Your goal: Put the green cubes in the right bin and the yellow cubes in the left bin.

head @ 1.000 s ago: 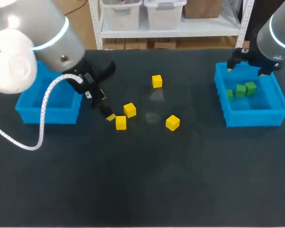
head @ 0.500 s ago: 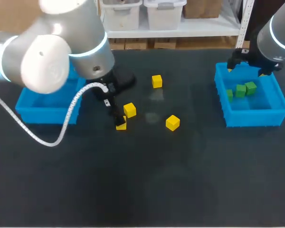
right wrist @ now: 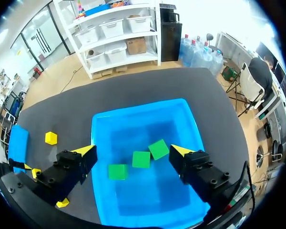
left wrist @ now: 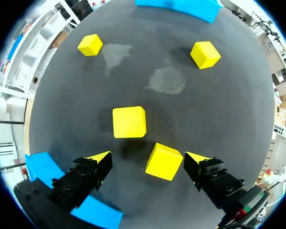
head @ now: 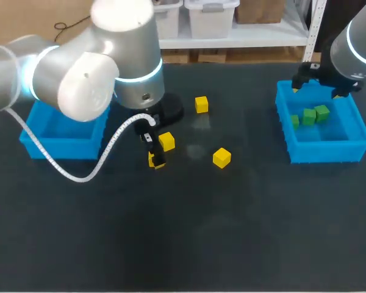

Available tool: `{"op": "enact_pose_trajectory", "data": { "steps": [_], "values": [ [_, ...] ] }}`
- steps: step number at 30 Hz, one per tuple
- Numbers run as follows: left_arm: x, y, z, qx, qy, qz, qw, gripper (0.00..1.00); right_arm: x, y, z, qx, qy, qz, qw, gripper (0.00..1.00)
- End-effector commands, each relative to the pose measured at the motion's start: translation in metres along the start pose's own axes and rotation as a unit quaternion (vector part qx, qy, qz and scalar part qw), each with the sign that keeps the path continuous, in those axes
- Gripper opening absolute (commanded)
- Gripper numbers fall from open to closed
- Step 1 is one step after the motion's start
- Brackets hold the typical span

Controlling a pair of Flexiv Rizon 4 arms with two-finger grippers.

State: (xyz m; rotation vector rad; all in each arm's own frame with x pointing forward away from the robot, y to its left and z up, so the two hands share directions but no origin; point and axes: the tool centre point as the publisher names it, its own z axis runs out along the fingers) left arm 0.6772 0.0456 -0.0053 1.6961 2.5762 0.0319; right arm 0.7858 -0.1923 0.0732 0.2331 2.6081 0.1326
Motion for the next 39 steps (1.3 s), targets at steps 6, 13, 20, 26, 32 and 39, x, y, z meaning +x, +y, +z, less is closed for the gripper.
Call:
{"op": "enact_pose_trajectory", "data": {
  "steps": [6,13,20,26,32,39],
  "values": [
    [0.002,0.004,0.009,-0.025,0.014,-0.015,0.999,0.26,0.003,0.0,-0.001,0.001,-0.005,0.001,1.0,1.0],
    [0.007,0.007,0.012,-0.025,0.0,-0.045,0.999,0.0,0.003,0.0,-0.001,0.001,-0.005,0.001,1.0,1.0],
    [0.015,0.023,-0.006,-0.032,-0.033,-0.088,0.995,0.0,0.003,0.0,-0.001,0.001,-0.005,0.001,1.0,1.0],
    [0.037,0.081,-0.066,-0.093,-0.132,-0.194,0.968,0.0,0.003,0.0,-0.001,0.001,-0.005,0.001,1.0,1.0],
    [0.083,0.133,-0.118,-0.17,-0.195,-0.298,0.919,0.0,0.003,0.0,-0.001,0.001,-0.005,0.001,1.0,1.0],
    [0.126,0.156,-0.106,-0.241,-0.142,-0.333,0.9,0.27,0.003,0.0,-0.001,0.001,-0.005,0.001,1.0,1.0]
  ]
}}
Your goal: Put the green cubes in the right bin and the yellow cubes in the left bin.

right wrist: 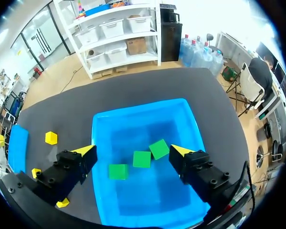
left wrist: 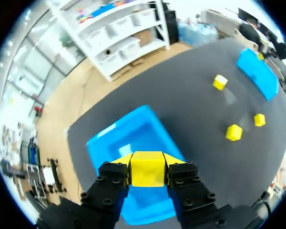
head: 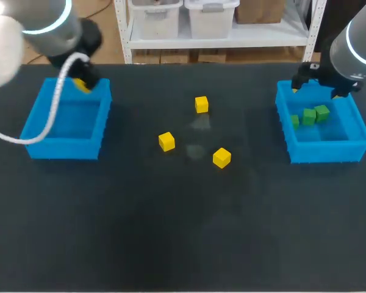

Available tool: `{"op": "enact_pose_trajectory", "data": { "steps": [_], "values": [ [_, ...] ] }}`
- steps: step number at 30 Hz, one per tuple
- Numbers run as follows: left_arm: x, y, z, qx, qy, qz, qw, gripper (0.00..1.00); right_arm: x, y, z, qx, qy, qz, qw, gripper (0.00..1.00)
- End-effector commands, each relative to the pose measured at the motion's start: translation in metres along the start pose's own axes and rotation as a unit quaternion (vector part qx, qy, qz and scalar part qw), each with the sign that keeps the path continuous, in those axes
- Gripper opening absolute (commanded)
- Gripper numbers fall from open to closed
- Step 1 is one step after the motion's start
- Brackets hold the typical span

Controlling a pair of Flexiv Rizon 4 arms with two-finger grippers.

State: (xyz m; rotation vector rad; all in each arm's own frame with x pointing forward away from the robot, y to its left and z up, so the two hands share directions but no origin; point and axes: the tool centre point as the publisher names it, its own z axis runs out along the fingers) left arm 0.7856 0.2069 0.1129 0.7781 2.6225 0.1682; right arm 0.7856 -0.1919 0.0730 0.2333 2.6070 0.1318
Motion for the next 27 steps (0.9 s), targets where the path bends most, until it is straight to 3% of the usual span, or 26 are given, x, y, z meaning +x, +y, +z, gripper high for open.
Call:
{"op": "enact_pose_trajectory", "data": {
  "steps": [1,4,8,13,18,22,27],
  "values": [
    [0.031,0.003,0.002,-0.099,-0.054,-0.052,0.992,1.0,0.002,-0.001,-0.001,0.001,-0.004,0.001,1.0,1.0],
    [0.032,0.002,0.004,-0.099,-0.053,-0.055,0.992,1.0,0.002,-0.001,-0.001,0.001,-0.004,0.001,1.0,1.0],
    [0.02,-0.013,-0.001,-0.077,-0.065,-0.045,0.994,1.0,0.002,-0.001,-0.001,0.001,-0.004,0.001,1.0,1.0],
    [-0.005,-0.058,-0.019,0.013,-0.095,-0.022,0.995,1.0,0.002,-0.001,-0.001,0.001,-0.004,0.001,1.0,1.0],
    [-0.023,-0.101,-0.026,0.076,-0.101,0.021,0.992,1.0,0.002,-0.001,-0.001,0.001,-0.004,0.001,1.0,1.0],
    [-0.024,-0.137,-0.026,0.137,-0.083,0.064,0.985,1.0,0.002,-0.001,-0.001,0.001,-0.004,0.001,1.0,1.0],
    [-0.02,-0.171,-0.016,0.18,-0.045,0.114,0.976,1.0,0.002,-0.001,-0.001,0.001,-0.004,0.001,1.0,1.0]
  ]
}}
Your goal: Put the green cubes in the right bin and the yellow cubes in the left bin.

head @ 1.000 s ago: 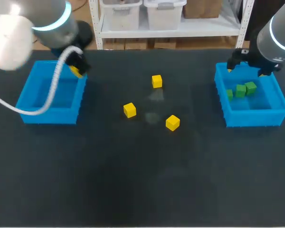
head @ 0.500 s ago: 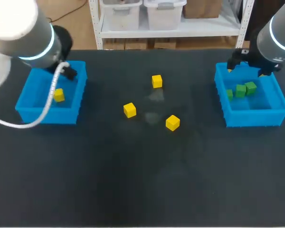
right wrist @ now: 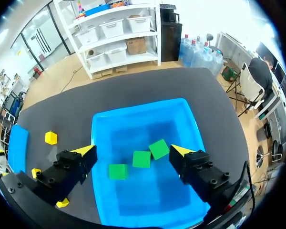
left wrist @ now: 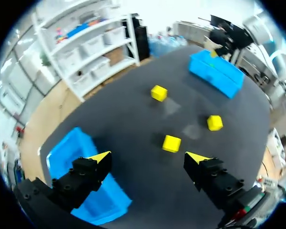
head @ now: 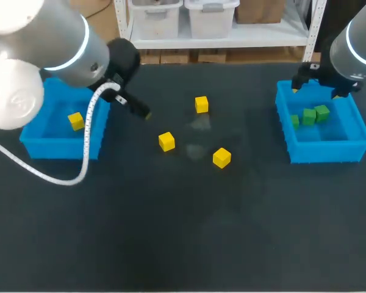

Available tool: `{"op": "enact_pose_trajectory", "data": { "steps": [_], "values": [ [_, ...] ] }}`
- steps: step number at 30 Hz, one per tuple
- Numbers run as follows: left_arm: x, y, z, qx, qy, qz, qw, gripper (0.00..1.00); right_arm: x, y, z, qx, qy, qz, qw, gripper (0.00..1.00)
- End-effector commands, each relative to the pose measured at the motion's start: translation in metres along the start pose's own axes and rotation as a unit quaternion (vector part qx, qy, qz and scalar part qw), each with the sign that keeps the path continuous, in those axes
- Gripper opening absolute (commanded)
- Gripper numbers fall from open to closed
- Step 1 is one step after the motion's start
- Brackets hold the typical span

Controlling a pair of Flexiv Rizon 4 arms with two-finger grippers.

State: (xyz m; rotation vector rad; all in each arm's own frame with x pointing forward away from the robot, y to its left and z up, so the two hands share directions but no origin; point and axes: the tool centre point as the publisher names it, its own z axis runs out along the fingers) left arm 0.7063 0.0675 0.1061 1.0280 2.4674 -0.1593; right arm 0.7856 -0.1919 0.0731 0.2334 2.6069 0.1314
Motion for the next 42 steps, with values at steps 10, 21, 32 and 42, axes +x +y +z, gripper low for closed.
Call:
{"op": "enact_pose_trajectory", "data": {
  "steps": [10,21,32,42],
  "values": [
    [0.002,-0.057,0.06,0.12,0.11,0.076,0.984,1.0,0.002,-0.001,-0.001,0.001,-0.004,0.001,1.0,1.0],
    [0.007,-0.056,0.099,0.066,0.132,0.093,0.985,1.0,0.002,-0.001,-0.001,0.001,-0.004,0.001,1.0,1.0],
    [0.026,-0.048,0.121,0.015,0.125,0.089,0.988,0.22,0.002,-0.001,-0.001,0.001,-0.004,0.001,1.0,1.0],
    [0.025,-0.034,0.117,-0.017,0.042,0.038,0.998,0.0,0.002,-0.001,-0.001,0.001,-0.004,0.001,1.0,1.0]
  ]
}}
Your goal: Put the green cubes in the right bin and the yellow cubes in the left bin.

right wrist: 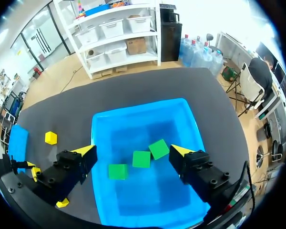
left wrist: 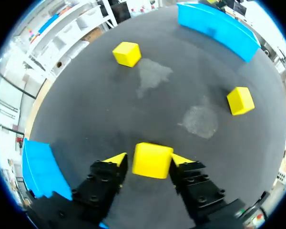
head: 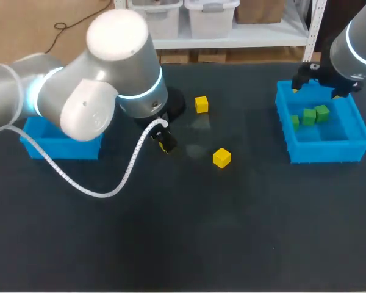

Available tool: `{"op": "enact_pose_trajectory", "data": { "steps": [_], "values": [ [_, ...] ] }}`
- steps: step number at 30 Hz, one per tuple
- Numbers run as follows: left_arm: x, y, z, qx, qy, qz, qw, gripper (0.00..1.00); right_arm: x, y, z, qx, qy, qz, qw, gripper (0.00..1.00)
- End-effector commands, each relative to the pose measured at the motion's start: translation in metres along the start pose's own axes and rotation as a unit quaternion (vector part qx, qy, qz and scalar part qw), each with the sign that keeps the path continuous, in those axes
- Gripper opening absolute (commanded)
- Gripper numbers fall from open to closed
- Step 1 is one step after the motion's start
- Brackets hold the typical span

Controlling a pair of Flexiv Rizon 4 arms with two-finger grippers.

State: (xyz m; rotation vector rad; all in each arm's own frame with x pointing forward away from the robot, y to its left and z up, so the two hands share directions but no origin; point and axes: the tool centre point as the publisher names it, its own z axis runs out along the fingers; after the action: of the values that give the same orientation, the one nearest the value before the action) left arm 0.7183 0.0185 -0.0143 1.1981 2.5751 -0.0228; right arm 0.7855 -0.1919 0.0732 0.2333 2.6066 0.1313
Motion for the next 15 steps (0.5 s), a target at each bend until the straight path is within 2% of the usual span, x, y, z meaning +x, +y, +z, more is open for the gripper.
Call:
{"op": "enact_pose_trajectory", "data": {
  "steps": [1,4,8,10,15],
  "values": [
    [0.01,0.002,-0.008,-0.016,-0.062,-0.015,0.998,0.0,0.002,-0.001,-0.001,0.001,-0.004,0.001,1.0,1.0],
    [0.008,0.01,-0.017,-0.031,-0.096,-0.032,0.994,0.0,0.002,-0.001,-0.001,0.001,-0.004,0.001,1.0,1.0],
    [0.004,0.036,-0.047,-0.069,-0.147,-0.063,0.985,0.0,0.002,-0.001,-0.001,0.001,-0.004,0.001,1.0,1.0],
    [0.004,0.055,-0.067,-0.09,-0.178,-0.084,0.976,0.0,0.002,-0.001,-0.001,0.001,-0.004,0.001,1.0,1.0],
    [0.013,0.111,-0.121,-0.155,-0.243,-0.155,0.945,0.0,0.002,-0.001,-0.001,0.001,-0.004,0.001,1.0,1.0]
  ]
}}
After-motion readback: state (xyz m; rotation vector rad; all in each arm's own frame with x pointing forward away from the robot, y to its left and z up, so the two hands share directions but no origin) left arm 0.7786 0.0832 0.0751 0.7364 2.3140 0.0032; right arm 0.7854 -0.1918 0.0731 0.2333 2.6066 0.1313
